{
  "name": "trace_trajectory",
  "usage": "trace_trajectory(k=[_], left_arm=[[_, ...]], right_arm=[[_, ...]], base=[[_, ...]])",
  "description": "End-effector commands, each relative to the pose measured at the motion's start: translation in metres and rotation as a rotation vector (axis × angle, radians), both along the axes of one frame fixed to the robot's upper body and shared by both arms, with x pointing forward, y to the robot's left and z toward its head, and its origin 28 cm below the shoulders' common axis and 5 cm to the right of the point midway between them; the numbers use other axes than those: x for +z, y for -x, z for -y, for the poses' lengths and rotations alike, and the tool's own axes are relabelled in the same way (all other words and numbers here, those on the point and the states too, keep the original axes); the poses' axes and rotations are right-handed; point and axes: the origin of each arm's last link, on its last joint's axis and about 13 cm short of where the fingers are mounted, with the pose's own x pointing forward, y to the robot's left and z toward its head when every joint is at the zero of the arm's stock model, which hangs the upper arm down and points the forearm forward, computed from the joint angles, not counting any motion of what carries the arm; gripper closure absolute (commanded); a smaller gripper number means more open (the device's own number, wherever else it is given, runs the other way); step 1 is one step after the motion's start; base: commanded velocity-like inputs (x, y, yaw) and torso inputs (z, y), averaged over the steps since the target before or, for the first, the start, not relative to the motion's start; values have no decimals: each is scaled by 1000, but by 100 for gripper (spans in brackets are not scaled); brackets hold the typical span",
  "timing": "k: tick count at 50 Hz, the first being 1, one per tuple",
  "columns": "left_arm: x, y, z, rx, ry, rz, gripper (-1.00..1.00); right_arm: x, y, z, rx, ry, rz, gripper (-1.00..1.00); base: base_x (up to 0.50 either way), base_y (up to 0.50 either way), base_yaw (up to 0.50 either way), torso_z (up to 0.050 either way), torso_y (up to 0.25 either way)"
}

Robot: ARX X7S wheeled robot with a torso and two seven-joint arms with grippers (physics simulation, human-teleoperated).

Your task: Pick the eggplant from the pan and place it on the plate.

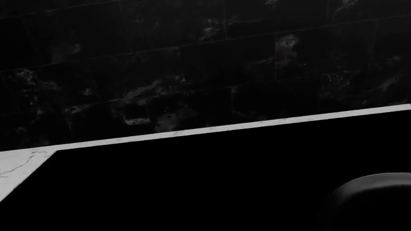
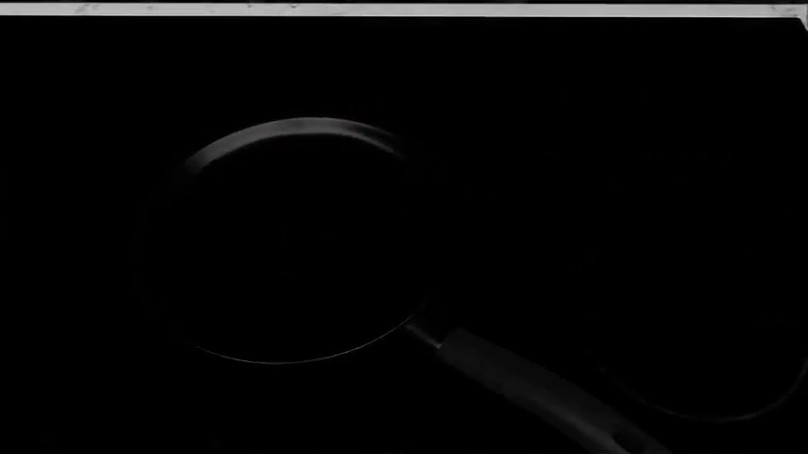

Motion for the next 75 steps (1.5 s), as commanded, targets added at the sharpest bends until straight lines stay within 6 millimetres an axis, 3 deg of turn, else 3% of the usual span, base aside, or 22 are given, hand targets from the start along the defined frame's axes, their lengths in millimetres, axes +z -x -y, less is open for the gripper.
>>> trace_trajectory(k=[1,42,75], left_arm=[[-11,-9,5,-14,51,-21,-100],[-17,-10,4,-6,53,-35,-100],[-23,-13,3,-4,61,-44,-100]], right_arm=[[-1,-4,34,-101,-90,33,100],[-21,-13,66,-257,-149,-21,100],[-46,-22,69,-279,-164,-81,100]], base=[[0,3,0,-12,0],[4,6,3,-7,-11],[3,6,5,-8,-12]])
